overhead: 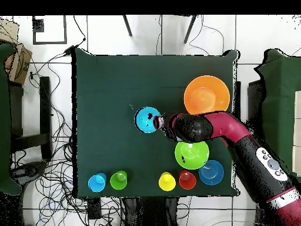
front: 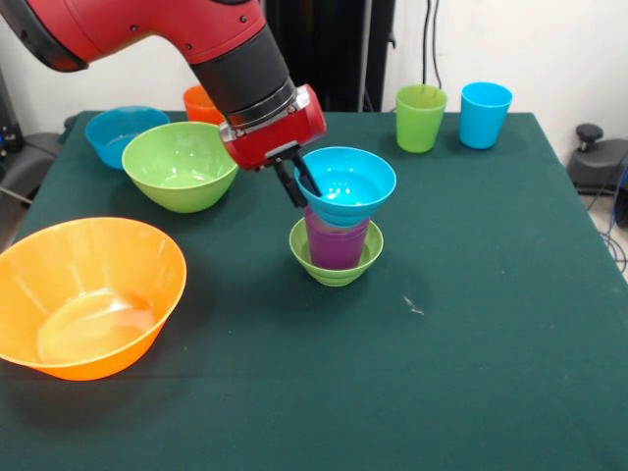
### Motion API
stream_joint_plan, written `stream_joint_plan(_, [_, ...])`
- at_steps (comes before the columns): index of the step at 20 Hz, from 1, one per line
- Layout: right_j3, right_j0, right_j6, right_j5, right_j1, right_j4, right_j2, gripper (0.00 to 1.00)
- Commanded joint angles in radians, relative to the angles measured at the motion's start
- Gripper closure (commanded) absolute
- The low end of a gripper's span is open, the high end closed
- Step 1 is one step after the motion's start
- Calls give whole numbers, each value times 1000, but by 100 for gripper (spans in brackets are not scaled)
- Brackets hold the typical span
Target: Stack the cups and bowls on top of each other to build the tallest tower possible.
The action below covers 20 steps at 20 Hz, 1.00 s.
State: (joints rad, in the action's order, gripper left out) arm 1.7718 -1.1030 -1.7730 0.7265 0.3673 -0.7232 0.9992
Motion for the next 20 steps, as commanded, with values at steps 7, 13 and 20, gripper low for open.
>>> stream_joint_plan(7, [10,55,164,9,-35,-57,-76,100])
stream_joint_plan(13, [-51,49,211,18,-43,-60,-65,100])
stream_joint_plan(20, [-60,41,191,-13,-21,-76,-65,100])
